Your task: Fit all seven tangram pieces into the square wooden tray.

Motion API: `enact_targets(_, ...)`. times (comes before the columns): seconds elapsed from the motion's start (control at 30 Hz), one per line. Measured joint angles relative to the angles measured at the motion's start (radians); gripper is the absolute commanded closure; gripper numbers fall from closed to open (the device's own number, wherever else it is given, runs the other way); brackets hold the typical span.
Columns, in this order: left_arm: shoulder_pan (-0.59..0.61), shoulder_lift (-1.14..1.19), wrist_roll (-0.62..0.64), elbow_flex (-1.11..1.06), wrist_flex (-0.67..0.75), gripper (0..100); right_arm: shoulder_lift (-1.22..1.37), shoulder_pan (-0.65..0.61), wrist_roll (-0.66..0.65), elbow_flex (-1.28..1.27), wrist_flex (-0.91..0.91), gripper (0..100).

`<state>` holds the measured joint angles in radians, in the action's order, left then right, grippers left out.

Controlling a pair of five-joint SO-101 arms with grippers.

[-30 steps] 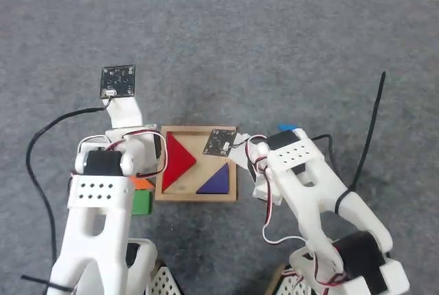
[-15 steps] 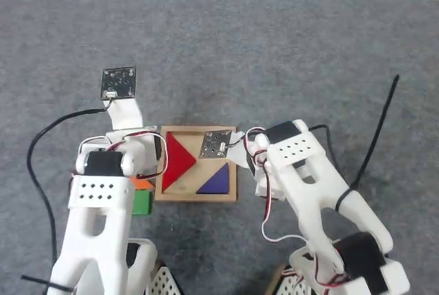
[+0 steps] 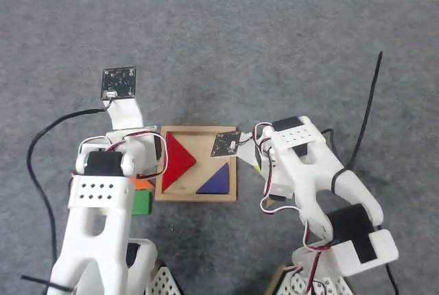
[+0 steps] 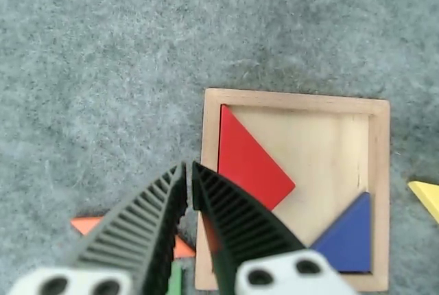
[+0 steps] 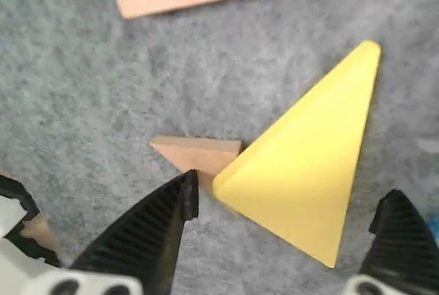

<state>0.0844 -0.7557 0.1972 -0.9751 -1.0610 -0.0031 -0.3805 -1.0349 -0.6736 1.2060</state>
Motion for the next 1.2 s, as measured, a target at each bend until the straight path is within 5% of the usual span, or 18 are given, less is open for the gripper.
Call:
enact_targets(0.3,0.0,0.0,0.0,0.0,0.0,98,0.0,-0.008,0.0,0.0,0.0,62.4)
enact_targets(0.6,0.0,-0.005,0.0,0.0,0.0,98,0.0,-0.008,0.0,0.0,0.0,81.4)
enact_targets(1.2,0.0,-0.006,0.0,0.0,0.0,98,0.002,-0.008,0.018,0.009,0.0,86.8)
